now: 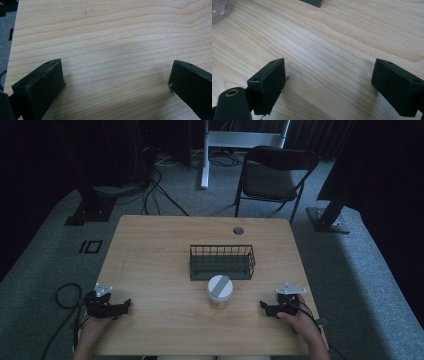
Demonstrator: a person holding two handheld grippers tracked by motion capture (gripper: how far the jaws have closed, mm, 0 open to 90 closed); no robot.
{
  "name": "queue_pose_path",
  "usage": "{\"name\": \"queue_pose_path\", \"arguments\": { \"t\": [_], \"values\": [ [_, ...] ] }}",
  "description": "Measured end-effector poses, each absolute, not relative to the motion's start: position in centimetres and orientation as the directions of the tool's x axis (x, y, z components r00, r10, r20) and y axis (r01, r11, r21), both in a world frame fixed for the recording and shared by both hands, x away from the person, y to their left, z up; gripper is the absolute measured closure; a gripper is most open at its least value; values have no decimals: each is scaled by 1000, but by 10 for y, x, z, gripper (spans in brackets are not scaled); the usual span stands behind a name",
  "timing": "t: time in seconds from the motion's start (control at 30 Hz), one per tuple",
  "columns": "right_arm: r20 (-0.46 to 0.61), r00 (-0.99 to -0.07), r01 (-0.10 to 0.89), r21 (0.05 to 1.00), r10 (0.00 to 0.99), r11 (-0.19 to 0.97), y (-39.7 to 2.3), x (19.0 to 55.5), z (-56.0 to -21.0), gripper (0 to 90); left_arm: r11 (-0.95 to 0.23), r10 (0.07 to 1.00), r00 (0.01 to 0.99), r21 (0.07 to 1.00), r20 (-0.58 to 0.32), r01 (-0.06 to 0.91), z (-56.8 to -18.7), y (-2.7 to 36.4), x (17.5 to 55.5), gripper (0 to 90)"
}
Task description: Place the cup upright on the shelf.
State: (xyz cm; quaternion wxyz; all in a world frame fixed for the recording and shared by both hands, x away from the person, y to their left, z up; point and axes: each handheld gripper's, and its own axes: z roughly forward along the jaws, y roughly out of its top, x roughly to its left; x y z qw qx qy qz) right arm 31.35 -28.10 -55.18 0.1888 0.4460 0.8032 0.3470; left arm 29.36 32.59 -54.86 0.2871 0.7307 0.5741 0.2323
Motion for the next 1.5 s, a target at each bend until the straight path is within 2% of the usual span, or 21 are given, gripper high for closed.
{"name": "queue_pose_path", "arguments": {
  "t": [0.87, 1.5],
  "values": [
    [17, -539, 576, 737, 842, 354, -275, 313, -549, 118, -176, 972, 233, 686, 10, 706, -549, 326, 294, 1],
    [39, -612, 528, 764, 790, 372, -251, 311, -542, 118, -176, 972, 233, 686, 10, 706, -549, 326, 294, 1]
  ]
}}
